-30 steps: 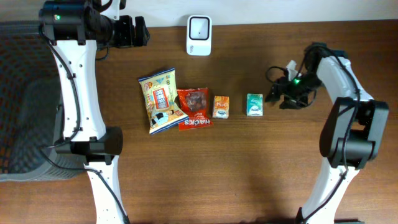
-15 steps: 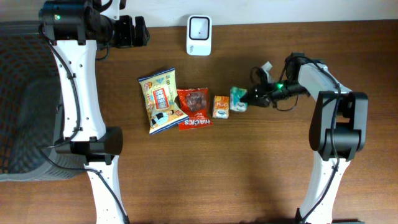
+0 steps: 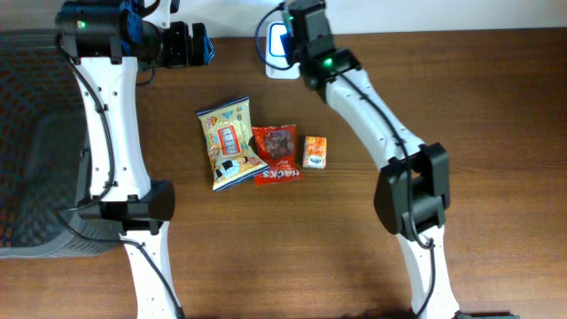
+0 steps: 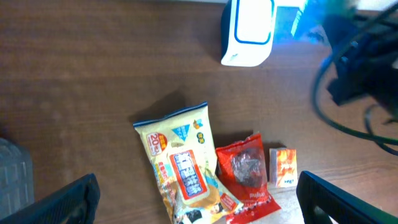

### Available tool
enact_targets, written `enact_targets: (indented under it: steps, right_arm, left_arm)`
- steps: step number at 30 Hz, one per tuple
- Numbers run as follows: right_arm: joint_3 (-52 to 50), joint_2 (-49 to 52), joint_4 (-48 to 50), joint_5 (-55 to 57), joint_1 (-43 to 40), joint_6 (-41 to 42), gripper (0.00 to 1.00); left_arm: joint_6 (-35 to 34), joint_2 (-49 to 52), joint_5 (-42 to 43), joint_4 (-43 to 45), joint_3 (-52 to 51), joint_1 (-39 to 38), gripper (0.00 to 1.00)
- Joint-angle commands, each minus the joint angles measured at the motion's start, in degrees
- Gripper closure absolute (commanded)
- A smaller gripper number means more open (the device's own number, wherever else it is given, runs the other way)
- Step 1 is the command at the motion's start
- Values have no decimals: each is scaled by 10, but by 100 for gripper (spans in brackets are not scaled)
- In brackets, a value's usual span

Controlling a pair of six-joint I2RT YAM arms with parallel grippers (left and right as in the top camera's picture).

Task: Scan the item barcode

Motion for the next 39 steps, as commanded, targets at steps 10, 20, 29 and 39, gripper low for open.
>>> enact_targets:
  steps: [10,20,29,39]
  right_arm:
    - [9,60,120,75,-1,-271,96]
    - [6,-87,-302,21,-374,107,96]
    - [-195,-79,-201,9,-664,120,40]
    - [-196,-209,-449,-501,-444,120,1]
  left_arm:
    - [7,-6,4,1,2,0,1]
    - [7,-6,4,1,2,0,1]
    - [7,-6,4,1,2,0,1]
    - [7,-6,4,1,2,0,1]
